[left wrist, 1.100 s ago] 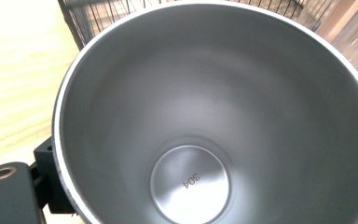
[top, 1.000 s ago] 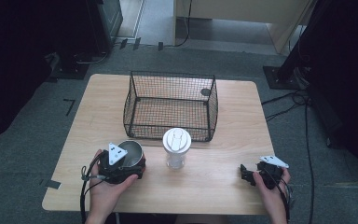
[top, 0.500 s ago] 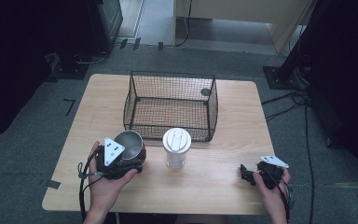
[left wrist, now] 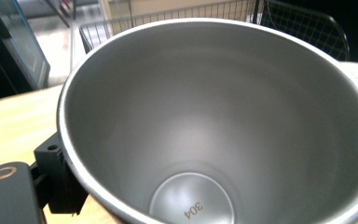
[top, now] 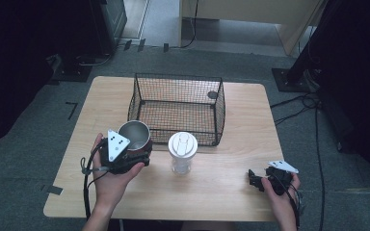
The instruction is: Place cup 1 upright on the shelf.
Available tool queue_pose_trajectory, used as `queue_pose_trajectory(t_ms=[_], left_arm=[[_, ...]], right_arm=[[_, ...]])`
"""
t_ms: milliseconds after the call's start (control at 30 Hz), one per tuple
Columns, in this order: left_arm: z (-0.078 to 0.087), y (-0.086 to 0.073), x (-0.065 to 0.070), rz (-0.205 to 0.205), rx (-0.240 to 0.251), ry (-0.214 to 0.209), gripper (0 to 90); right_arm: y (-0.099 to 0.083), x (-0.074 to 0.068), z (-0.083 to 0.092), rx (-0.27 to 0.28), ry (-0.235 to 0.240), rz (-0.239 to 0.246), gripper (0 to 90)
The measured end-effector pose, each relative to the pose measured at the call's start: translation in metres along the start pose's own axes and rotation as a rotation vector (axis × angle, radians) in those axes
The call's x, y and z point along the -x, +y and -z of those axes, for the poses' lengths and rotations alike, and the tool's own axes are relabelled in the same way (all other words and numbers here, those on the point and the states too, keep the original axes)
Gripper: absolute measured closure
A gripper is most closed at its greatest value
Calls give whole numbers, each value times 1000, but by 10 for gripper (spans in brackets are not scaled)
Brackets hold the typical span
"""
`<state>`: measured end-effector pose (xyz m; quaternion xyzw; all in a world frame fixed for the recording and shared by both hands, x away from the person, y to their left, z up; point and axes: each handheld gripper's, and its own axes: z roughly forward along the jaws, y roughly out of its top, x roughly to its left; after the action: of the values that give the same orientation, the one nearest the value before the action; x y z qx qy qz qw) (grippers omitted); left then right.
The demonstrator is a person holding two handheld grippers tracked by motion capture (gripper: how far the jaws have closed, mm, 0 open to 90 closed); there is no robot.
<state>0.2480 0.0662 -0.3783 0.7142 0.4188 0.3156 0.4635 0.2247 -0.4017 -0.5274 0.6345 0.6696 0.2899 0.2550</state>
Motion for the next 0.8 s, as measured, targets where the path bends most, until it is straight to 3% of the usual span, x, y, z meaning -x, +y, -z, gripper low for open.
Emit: queue_pose_trajectory(t_ms=[300,700,800], left_arm=[[-1,22,-5,4,68,27,79],[-14,35,-7,31,154,42,79],[-19,39,-8,32,153,42,79]], right_arm=[[0,0,0,1,0,-2,0],[0,0,0,2,0,0,0],[0,0,0,1,1,0,0]])
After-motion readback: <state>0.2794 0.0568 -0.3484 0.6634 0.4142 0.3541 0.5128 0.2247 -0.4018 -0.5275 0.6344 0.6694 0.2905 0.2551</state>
